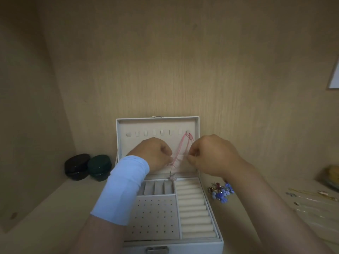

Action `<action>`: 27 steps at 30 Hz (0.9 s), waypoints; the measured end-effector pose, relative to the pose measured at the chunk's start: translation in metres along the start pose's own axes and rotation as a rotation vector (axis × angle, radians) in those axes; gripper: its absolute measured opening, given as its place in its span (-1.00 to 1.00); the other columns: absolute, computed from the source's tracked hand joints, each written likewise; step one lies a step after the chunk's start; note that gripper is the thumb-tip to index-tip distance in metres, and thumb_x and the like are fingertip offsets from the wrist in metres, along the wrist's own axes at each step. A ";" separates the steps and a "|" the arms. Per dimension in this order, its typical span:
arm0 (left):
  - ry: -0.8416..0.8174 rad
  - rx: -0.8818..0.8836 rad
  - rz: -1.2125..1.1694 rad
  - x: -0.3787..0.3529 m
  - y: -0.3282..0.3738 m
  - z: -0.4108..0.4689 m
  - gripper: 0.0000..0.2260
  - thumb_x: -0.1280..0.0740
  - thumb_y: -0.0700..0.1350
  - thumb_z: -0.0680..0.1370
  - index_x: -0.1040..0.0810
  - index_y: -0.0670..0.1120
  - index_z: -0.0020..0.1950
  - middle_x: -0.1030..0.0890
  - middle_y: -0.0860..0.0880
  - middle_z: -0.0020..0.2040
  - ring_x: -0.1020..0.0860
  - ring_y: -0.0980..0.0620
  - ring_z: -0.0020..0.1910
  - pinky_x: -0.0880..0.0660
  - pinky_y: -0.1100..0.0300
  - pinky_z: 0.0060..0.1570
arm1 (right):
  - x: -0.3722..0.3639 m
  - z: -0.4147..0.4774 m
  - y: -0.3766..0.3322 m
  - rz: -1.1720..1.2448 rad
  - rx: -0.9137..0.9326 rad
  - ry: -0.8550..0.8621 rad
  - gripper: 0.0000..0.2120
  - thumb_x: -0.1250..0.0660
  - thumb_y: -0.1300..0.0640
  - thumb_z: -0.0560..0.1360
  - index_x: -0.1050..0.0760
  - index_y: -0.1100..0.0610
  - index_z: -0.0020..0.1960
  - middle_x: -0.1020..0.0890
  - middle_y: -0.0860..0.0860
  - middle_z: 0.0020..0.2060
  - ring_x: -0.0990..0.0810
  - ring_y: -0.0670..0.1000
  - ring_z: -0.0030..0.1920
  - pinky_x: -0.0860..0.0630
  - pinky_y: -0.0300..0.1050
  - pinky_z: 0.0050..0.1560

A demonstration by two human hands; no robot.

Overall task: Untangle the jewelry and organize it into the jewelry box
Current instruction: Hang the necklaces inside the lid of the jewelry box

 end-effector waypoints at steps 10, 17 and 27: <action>-0.061 0.049 0.171 -0.027 -0.001 0.000 -0.86 -0.52 -0.02 0.39 -0.70 -0.05 -0.13 -0.69 -0.04 -0.12 -0.64 -0.03 -0.12 -0.58 0.17 -0.04 | -0.045 0.003 -0.015 0.131 0.091 -0.260 -0.88 -0.47 0.01 0.40 -0.69 -0.08 -0.07 -0.66 -0.08 -0.23 -0.62 0.00 -0.14 -0.59 -0.11 -0.06; -0.009 0.103 -0.509 -0.021 -0.006 0.003 -0.89 -0.50 -0.19 0.46 -0.67 -0.23 -0.18 -0.70 -0.19 -0.28 -0.70 -0.09 -0.27 -0.66 0.09 -0.10 | -0.034 0.004 -0.013 0.656 -0.052 -0.195 -0.82 -0.62 0.05 0.32 -0.71 0.10 -0.16 -0.70 0.10 -0.33 -0.56 -0.09 -0.40 -0.50 -0.25 -0.35; 0.145 -0.085 0.020 -0.012 -0.009 0.010 -0.76 -0.38 0.00 0.54 -0.59 0.08 0.20 -0.62 0.12 0.07 -0.57 0.08 0.11 -0.44 0.21 0.17 | -0.017 0.011 0.007 0.866 -0.228 0.295 -0.95 -0.50 0.22 0.48 -0.70 0.09 -0.08 -0.72 0.00 -0.21 -0.64 -0.14 -0.45 -0.47 -0.35 -0.46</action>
Point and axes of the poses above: each hand's wrist, its own z-axis towards the middle knuckle, its own x-axis out of the back of the hand, y = z × x, the point moved 2 cm from there along z, towards the middle knuckle
